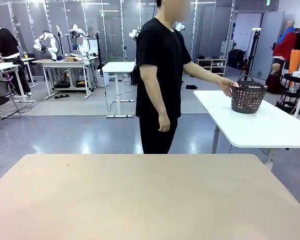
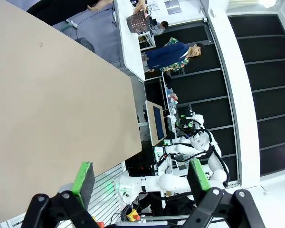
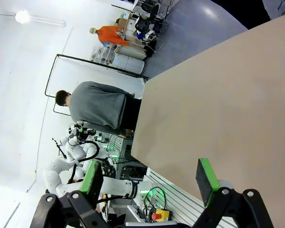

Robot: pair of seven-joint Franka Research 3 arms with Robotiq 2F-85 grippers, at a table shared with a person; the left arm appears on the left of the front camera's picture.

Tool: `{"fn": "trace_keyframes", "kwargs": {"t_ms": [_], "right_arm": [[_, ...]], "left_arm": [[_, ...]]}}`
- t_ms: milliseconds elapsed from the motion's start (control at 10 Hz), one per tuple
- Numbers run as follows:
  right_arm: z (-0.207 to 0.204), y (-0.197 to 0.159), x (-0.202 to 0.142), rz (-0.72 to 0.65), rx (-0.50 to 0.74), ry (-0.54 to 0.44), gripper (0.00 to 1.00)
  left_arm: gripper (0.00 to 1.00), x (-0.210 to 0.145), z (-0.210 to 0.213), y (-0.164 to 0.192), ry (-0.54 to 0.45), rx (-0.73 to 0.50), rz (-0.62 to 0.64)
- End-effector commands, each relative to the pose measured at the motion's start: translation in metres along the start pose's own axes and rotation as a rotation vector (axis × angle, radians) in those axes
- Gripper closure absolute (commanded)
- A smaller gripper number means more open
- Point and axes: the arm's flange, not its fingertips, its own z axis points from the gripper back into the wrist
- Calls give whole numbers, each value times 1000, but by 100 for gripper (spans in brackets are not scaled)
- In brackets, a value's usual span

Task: Fold the towel.
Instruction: Grab the top end of the 100 cm Hotel Towel extended by the human.

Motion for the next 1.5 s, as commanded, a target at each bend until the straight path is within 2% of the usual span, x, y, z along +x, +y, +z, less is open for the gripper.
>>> {"fn": "trace_keyframes", "kwargs": {"t_ms": [0, 1400], "right_arm": [[2, 3, 0, 4, 3, 7, 0], [2, 3, 0, 4, 3, 7, 0]], "left_arm": [[0, -2, 1, -1, 1, -18, -18], [0, -2, 1, -1, 1, -18, -18]]}}
